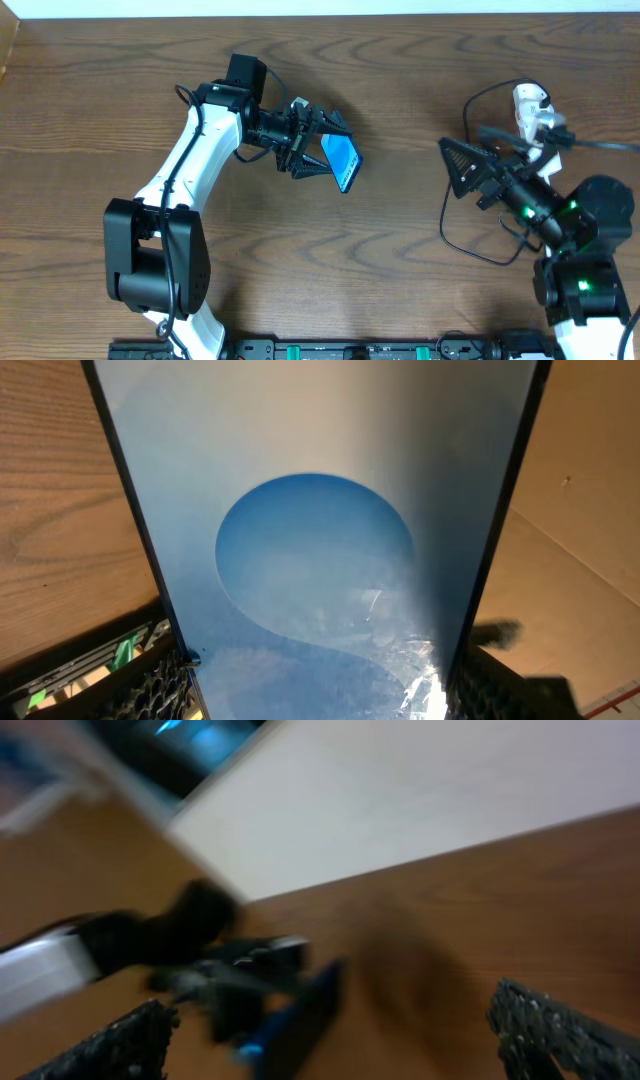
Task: Plug charger to phone and switch on socket
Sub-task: 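Move the right gripper to the phone and grasp its edge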
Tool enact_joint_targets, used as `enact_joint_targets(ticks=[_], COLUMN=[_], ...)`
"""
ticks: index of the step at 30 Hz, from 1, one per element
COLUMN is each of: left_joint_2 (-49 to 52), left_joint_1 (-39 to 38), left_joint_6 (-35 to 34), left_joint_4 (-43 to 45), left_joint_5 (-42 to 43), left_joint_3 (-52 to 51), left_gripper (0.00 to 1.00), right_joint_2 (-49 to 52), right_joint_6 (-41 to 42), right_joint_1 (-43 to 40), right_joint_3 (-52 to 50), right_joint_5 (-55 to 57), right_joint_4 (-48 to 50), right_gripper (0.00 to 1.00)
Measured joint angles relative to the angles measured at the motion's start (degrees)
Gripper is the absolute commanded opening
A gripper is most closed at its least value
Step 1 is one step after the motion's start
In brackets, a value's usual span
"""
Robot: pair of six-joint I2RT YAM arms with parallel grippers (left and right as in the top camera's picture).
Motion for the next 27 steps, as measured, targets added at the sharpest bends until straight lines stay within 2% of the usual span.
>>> enact_joint_targets(ticks=[3,6,12,16,23,27], left_joint_2=[0.0,0.0,0.0,0.0,0.0,0.0], left_joint_1=[0.0,0.0,0.0,0.0,0.0,0.0], left_joint_6=[0.0,0.0,-0.02,-0.02,-0.02,-0.02], left_joint_4=[0.0,0.0,0.0,0.0,0.0,0.0], left_joint_5=[0.0,0.02,0.02,0.0,0.02,0.02], left_joint_3=[0.0,0.0,0.0,0.0,0.0,0.0], left_gripper=[0.68,0.68,0.68,0.68,0.68,0.68], right_joint_2=[2.36,4.68,9.29,12.26,17.35,18.67], right_joint_6=[0.94,2.1,6.78,7.98,7.06,7.08], right_joint_1=[0.0,0.0,1.36,5.35,21.35,29.99], right_joint_3=[0.48,0.48,0.52,2.25,14.99,19.71], right_joint_5=[-6.47,-8.39,-4.85,-1.27,18.69,30.73], right_joint_4=[0.57,1.31,5.16,1.2,-19.96,-24.26], right_gripper=[0.99,0.99,0.94,0.92,0.85,0.84])
